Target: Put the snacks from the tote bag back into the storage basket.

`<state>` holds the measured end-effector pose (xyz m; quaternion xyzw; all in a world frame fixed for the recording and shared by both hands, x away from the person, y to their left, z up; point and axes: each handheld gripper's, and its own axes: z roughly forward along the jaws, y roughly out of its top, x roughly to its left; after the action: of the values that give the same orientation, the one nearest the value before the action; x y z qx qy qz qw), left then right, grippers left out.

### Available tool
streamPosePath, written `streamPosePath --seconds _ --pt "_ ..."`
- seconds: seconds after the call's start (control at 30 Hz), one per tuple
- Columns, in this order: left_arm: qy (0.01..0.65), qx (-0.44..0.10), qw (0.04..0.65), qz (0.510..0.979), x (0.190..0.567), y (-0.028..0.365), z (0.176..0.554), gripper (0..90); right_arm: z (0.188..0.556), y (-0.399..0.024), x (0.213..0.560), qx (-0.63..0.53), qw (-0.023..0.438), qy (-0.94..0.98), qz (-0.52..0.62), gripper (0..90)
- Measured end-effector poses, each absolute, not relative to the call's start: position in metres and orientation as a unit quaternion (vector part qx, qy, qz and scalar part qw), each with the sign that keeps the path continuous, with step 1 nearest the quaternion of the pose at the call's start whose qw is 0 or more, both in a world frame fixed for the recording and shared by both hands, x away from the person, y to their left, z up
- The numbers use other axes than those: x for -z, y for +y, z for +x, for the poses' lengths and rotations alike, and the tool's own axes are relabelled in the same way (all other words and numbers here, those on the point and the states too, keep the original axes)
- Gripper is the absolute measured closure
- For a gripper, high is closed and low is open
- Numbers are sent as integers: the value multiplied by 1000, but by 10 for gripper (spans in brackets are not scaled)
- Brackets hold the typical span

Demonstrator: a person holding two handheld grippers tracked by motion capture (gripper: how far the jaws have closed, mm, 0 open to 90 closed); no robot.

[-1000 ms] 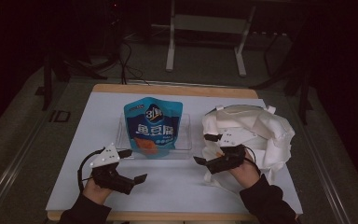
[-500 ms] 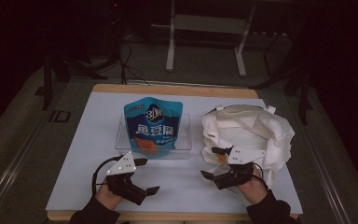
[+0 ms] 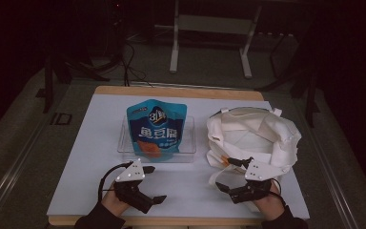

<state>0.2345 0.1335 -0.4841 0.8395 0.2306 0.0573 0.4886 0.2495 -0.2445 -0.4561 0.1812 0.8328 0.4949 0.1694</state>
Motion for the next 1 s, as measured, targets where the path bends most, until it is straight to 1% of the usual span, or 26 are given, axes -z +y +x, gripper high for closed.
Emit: streamPosePath --seconds 0.13,0.37,0.43,0.57,0.87,1.0 --pt "231 -56 484 842 486 132 235 0 245 -252 458 -498 174 828 189 142" --pt "227 -60 466 853 492 131 235 0 241 -262 465 -485 201 828 195 140" --pt "227 -61 470 851 492 131 234 0 240 -264 467 -481 213 827 198 138" --pt "228 -60 469 851 493 130 234 0 240 -267 470 -482 222 823 204 136" --pt "231 -68 465 852 497 129 234 0 234 -271 479 -484 228 818 211 124" --pt "235 -73 466 850 499 129 235 0 234 -277 481 -484 247 808 229 125"
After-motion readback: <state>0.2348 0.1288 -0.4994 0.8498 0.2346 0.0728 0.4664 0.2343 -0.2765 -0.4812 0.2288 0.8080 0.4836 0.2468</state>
